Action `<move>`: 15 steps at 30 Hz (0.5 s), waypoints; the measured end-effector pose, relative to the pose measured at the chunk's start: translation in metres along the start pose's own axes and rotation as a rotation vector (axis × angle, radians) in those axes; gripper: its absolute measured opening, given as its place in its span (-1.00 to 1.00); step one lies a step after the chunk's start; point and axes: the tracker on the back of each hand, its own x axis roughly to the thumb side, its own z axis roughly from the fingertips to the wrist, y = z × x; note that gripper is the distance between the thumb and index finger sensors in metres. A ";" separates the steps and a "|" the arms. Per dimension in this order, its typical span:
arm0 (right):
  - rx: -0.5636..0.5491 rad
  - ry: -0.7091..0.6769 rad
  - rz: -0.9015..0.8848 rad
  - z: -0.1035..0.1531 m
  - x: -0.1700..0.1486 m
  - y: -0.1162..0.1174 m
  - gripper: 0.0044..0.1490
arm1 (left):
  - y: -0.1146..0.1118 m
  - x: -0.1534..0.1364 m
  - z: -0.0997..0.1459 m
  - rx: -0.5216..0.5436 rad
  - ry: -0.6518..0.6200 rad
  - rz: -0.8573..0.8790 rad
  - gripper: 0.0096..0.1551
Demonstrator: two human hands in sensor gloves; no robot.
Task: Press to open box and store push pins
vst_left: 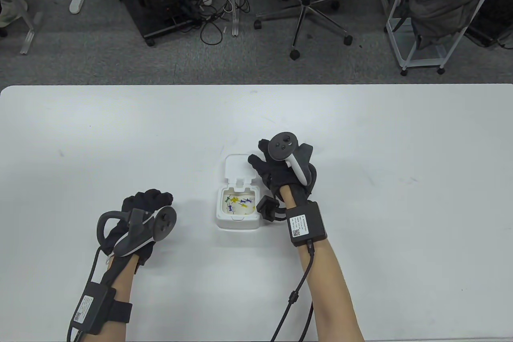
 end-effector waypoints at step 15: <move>0.028 -0.028 -0.077 -0.010 0.010 0.007 -0.11 | 0.000 -0.004 0.000 -0.007 0.013 -0.001 -0.44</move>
